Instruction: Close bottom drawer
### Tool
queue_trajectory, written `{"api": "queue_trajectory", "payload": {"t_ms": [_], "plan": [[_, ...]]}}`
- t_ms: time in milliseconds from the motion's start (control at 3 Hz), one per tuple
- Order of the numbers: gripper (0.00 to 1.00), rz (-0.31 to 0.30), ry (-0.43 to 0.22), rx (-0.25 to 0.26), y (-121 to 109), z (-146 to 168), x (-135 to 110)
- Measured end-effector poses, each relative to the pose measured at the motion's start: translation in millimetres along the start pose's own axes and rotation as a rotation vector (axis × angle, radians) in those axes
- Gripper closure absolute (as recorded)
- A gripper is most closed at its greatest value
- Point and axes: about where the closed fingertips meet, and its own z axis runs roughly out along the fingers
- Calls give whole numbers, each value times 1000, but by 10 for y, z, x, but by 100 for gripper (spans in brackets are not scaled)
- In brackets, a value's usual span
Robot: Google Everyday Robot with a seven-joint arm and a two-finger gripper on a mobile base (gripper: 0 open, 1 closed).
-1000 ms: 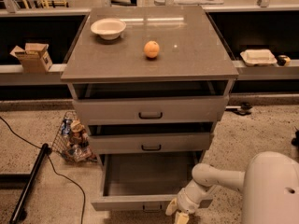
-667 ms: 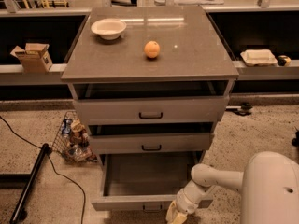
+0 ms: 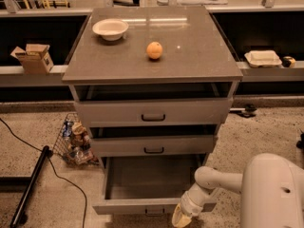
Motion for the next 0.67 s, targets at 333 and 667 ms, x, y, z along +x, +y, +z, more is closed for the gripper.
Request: {"api": "queue_trajectory", "payload": {"t_ms": [333,667], "plan": [[100,-23,71,35,-172,6,352],[100,-67,109,84,-300,-9,636]]}}
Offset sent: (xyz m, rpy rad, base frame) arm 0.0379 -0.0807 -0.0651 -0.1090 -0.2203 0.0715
